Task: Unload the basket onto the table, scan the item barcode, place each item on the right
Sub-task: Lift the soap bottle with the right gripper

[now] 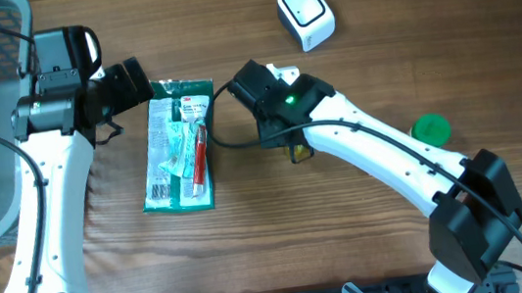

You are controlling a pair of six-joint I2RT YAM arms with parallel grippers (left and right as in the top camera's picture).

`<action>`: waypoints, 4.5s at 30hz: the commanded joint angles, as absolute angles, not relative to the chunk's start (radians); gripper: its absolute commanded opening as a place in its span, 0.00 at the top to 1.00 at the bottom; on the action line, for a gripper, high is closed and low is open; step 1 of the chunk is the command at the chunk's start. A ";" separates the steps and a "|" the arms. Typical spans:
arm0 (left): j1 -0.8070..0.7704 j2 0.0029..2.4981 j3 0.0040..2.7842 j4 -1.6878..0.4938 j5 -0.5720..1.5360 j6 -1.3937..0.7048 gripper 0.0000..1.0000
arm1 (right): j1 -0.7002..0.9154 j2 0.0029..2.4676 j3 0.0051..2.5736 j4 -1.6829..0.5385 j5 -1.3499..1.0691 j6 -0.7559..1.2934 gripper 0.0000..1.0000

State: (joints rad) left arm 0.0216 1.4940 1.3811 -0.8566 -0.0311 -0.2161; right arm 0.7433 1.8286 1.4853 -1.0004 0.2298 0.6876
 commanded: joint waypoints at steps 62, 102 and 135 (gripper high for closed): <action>0.025 1.487 1.395 -0.854 -0.027 -0.225 0.00 | 0.741 1.797 1.479 -0.999 0.201 0.681 0.01; 0.025 1.487 1.395 -0.854 -0.027 -0.225 0.00 | 0.664 1.779 1.431 -0.966 0.060 0.639 0.14; 0.025 1.487 1.395 -0.854 -0.027 -0.225 0.00 | 0.664 1.779 1.393 -0.977 0.047 0.708 0.36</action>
State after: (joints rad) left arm 0.0216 1.4940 1.3811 -0.8570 -0.0311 -0.2161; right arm 0.6582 1.7657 1.4063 -0.9714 0.0517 0.6846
